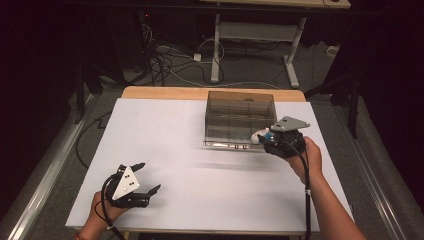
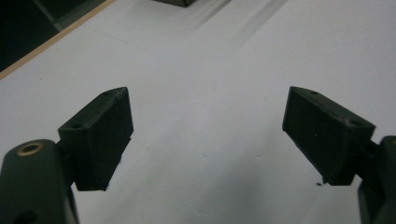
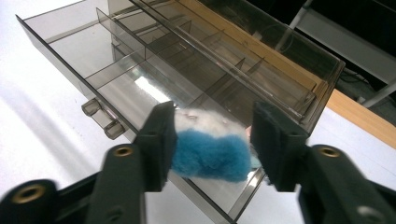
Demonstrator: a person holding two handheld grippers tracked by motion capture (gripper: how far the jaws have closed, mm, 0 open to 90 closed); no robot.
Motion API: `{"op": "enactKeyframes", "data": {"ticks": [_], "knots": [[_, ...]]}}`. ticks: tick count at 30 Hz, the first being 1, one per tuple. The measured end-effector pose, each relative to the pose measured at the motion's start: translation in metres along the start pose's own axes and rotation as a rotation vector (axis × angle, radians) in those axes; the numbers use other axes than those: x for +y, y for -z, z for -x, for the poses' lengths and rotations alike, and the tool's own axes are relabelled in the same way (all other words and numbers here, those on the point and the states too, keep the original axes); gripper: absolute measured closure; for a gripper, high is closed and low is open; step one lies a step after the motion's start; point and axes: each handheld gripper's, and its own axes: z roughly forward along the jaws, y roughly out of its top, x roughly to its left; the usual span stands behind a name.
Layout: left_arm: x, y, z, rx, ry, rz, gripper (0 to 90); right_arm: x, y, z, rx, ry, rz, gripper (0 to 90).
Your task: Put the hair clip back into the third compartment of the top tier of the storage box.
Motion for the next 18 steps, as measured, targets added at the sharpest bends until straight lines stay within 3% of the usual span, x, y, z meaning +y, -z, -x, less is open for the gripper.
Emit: {"op": "enactKeyframes", "data": {"ticks": [7,18], "knots": [[0.0,-0.001,0.0,-0.001,-0.002,-0.004,15.7,-0.001,-0.006,0.002,0.007,0.004,-0.034,56.3],[0.0,-0.002,0.001,-0.006,-0.002,-0.007,15.8,-0.003,-0.014,0.001,-0.022,0.011,-0.064,46.5]]}}
